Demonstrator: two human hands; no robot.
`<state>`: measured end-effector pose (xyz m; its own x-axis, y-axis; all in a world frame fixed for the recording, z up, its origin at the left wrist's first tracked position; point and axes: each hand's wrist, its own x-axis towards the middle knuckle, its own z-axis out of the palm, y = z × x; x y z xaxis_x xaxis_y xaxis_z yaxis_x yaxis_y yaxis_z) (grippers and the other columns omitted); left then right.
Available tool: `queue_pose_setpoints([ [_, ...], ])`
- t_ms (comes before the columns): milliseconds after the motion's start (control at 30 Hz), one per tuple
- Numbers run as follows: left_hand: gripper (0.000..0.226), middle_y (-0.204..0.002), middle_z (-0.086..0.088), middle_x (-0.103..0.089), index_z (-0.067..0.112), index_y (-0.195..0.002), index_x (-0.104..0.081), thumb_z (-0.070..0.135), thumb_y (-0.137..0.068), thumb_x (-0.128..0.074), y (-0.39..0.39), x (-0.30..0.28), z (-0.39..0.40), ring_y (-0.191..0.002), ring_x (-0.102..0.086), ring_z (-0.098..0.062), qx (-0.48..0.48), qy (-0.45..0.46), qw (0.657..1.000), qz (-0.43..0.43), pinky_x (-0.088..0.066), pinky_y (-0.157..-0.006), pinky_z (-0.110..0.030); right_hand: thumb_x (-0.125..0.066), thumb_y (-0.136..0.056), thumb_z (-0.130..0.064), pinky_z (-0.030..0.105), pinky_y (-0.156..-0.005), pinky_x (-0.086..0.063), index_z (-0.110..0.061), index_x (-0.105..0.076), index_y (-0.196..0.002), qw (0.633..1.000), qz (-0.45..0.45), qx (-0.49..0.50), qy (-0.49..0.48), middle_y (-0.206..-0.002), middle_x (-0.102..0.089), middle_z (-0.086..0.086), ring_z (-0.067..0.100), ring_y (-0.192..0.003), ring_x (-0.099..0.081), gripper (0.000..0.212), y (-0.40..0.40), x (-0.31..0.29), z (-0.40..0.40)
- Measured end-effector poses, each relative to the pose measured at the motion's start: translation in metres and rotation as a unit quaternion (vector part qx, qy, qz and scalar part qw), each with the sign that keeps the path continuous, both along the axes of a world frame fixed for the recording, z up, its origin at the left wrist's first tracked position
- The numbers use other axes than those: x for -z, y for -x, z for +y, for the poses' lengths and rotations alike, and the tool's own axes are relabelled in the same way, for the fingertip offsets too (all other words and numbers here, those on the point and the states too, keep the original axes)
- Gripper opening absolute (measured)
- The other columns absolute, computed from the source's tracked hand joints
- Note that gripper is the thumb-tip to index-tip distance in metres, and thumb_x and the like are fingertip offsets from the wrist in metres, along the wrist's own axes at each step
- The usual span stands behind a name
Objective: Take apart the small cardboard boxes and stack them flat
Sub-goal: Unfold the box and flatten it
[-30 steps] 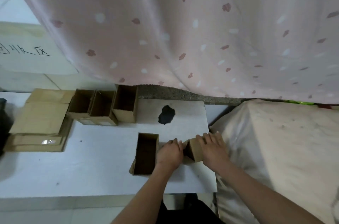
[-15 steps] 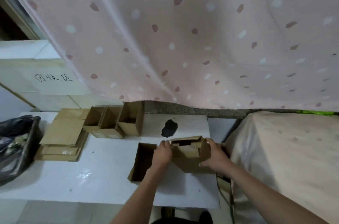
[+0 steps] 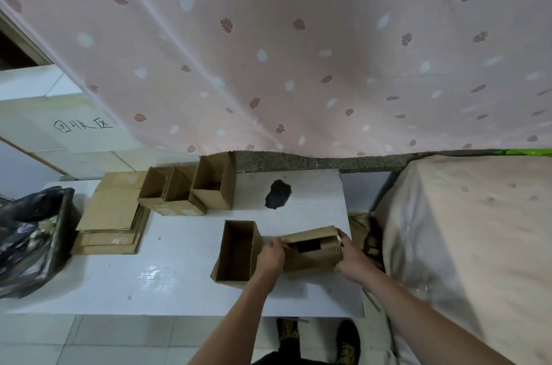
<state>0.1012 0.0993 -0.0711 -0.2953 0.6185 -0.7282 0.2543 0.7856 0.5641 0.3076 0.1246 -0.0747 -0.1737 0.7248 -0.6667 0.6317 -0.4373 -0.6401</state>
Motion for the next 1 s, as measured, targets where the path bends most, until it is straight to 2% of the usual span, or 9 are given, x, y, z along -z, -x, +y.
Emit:
queue_pose_setpoints([
  [100,0.048,-0.102,-0.006,-0.06,0.012,-0.118,-0.056,0.044,-0.109,-0.022,-0.004,0.003,-0.001,-0.09,-0.055,-0.015,-0.006,0.001,1.0,-0.002,-0.042,-0.083,-0.033,-0.047,-0.089,0.011,0.024,-0.062,-0.05,-0.034,-0.019,-0.156,0.999,-0.013,0.029,0.015,-0.144,-0.047,0.01,0.021,-0.098,-0.058,0.085,-0.006,-0.001,-0.001],
  [200,0.041,-0.091,0.0,-0.055,0.015,-0.112,-0.052,0.043,-0.109,-0.023,-0.007,0.006,-0.002,-0.083,-0.051,-0.011,-0.008,0.003,1.0,0.002,-0.039,-0.08,-0.032,-0.044,-0.094,0.005,0.021,-0.067,-0.048,-0.026,-0.025,-0.155,0.997,-0.016,0.062,0.042,-0.154,-0.037,0.012,0.025,-0.117,-0.052,0.07,-0.01,0.001,-0.001],
  [300,0.044,-0.126,-0.011,-0.059,0.012,-0.137,-0.049,0.037,-0.109,-0.028,-0.007,0.002,0.004,-0.114,-0.057,-0.024,0.06,-0.056,0.995,0.048,-0.045,-0.099,-0.04,-0.05,-0.097,-0.008,0.034,-0.084,-0.053,-0.01,-0.038,-0.147,0.985,-0.012,0.151,0.079,-0.131,-0.054,0.014,0.032,-0.112,-0.058,0.052,-0.01,0.002,0.004],
  [367,0.045,-0.153,-0.011,-0.042,0.013,-0.147,-0.042,0.033,-0.108,-0.032,-0.005,0.0,0.01,-0.141,-0.039,-0.028,0.119,-0.115,0.981,0.1,-0.034,-0.114,-0.042,-0.051,-0.098,-0.012,0.045,-0.092,-0.056,-0.001,-0.051,-0.134,0.962,0.027,0.241,0.126,-0.112,-0.064,0.017,0.032,-0.098,-0.064,0.038,-0.004,-0.001,0.004],
  [433,0.046,-0.158,-0.008,-0.036,0.014,-0.148,-0.042,0.032,-0.107,-0.035,-0.006,-0.002,0.018,-0.145,-0.033,-0.026,0.188,-0.146,0.963,0.13,-0.031,-0.116,-0.04,-0.048,-0.099,-0.01,0.049,-0.093,-0.055,0.002,-0.05,-0.132,0.943,0.056,0.291,0.151,-0.111,-0.064,0.02,0.036,-0.098,-0.064,0.035,0.003,-0.002,0.003],
  [533,0.048,-0.15,-0.007,-0.048,0.016,-0.147,-0.045,0.038,-0.106,-0.036,-0.01,0.0,0.029,-0.137,-0.045,-0.025,0.25,-0.13,0.949,0.141,-0.036,-0.111,-0.038,-0.043,-0.1,-0.007,0.051,-0.095,-0.054,-0.005,-0.05,-0.133,0.919,0.098,0.344,0.163,-0.119,-0.061,0.021,0.038,-0.104,-0.062,0.034,0.014,-0.005,0.003],
  [733,0.046,-0.113,-0.013,-0.068,0.011,-0.115,-0.065,0.04,-0.105,-0.031,-0.016,0.001,0.035,-0.096,-0.059,-0.024,0.302,-0.109,0.934,0.155,-0.048,-0.083,-0.035,-0.05,-0.088,-0.005,0.048,-0.097,-0.053,-0.004,-0.058,-0.124,0.905,0.139,0.375,0.146,-0.121,-0.063,0.018,0.033,-0.11,-0.06,0.037,0.023,-0.009,0.02],
  [933,0.05,-0.124,-0.01,-0.064,0.009,-0.134,-0.052,0.047,-0.103,-0.042,-0.021,0.004,0.025,-0.105,-0.06,-0.021,0.242,-0.063,0.966,0.064,-0.046,-0.083,-0.029,-0.051,-0.093,-0.011,0.04,-0.103,-0.049,-0.002,-0.061,-0.111,0.914,0.152,0.359,0.11,-0.114,-0.066,0.014,0.025,-0.107,-0.061,0.022,0.027,-0.001,0.031],
  [1000,0.05,-0.115,-0.005,-0.064,0.01,-0.134,-0.05,0.046,-0.101,-0.049,-0.024,0.004,0.019,-0.096,-0.058,-0.015,0.207,-0.061,0.976,0.039,-0.046,-0.078,-0.025,-0.051,-0.098,-0.019,0.039,-0.094,-0.052,-0.009,-0.059,-0.11,0.932,0.132,0.318,0.116,-0.117,-0.063,0.007,0.021,-0.107,-0.059,0.017,0.028,-0.002,0.027],
])
